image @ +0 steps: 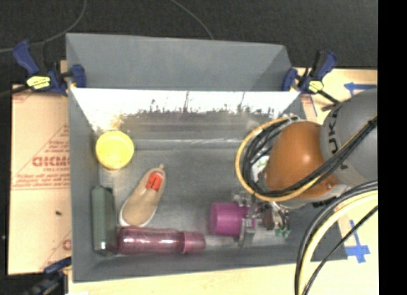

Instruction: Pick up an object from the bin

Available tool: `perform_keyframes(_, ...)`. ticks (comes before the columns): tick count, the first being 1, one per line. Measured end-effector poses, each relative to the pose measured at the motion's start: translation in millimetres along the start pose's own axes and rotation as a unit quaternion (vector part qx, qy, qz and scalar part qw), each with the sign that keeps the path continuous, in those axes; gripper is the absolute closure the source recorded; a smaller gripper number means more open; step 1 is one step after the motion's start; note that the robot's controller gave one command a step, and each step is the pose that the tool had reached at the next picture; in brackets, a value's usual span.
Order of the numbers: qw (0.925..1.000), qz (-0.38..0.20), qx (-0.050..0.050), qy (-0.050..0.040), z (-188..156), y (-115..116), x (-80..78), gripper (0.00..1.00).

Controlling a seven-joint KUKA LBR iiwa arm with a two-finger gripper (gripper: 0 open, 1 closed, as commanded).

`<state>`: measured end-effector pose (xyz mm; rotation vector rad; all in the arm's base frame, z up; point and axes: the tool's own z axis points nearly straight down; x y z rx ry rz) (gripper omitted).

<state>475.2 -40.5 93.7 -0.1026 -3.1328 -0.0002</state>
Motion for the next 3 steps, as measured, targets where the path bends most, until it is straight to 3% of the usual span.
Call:
perform_keyframes(1, 1.0000, -0.001, 0.000, -0.0057, -22, 0, -3.1, 1.00)
perform_keyframes(3, 1.0000, -0.001, 0.000, -0.0015, -37, 0, -1.1, 1.00)
